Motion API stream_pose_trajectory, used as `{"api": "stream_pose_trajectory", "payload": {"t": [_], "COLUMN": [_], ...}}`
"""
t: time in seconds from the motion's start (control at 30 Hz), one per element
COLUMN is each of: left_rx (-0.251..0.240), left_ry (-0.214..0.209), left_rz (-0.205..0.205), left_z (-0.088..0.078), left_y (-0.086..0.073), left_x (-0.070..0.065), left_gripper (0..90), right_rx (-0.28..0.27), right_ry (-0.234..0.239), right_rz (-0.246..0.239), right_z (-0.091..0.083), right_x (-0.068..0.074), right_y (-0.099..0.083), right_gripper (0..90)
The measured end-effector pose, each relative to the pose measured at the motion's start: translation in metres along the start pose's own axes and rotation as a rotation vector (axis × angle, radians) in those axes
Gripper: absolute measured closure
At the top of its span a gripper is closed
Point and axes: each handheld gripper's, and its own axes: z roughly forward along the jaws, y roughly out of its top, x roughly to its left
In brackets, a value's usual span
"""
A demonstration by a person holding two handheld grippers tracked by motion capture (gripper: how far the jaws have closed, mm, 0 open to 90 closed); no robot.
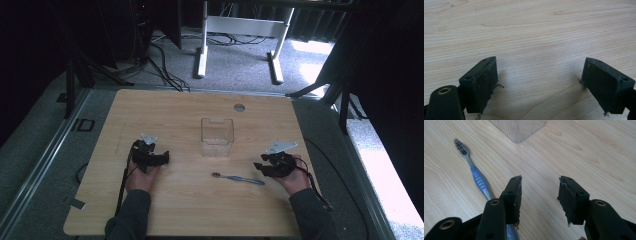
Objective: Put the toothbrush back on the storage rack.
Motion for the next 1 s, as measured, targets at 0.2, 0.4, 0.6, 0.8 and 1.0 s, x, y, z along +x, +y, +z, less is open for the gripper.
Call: {"api": "stream_pose_trajectory", "payload": {"t": [0.2, 0.4, 0.6, 0.8, 1.0], "left_rx": [0.000, 0.000, 0.000, 0.000, 0.000], "left_ry": [0.000, -0.001, 0.000, 0.000, -0.001], "left_rz": [0.001, 0.001, 0.001, 0.001, 0.001], "left_z": [0.000, 0.000, 0.000, 0.000, 0.000], "left_y": [0.000, 0.000, 0.000, 0.000, 0.000], "left_x": [0.000, 0.000, 0.000, 0.000, 0.000], "left_gripper": [13.9, 13.9, 13.9, 14.0, 14.0], "right_rx": [0.019, 0.029, 0.044, 0.061, 0.076], "right_ry": [0.012, 0.025, 0.034, 0.046, 0.056], "right_rz": [-0.051, -0.088, -0.130, -0.154, -0.181], "right_z": [-0.005, -0.009, -0.011, -0.011, -0.011], "right_x": [0.005, 0.009, 0.013, 0.016, 0.020], "right_y": [0.010, 0.018, 0.028, 0.035, 0.041], "right_gripper": [57.5, 62.3, 65.6, 67.7, 69.4]}}
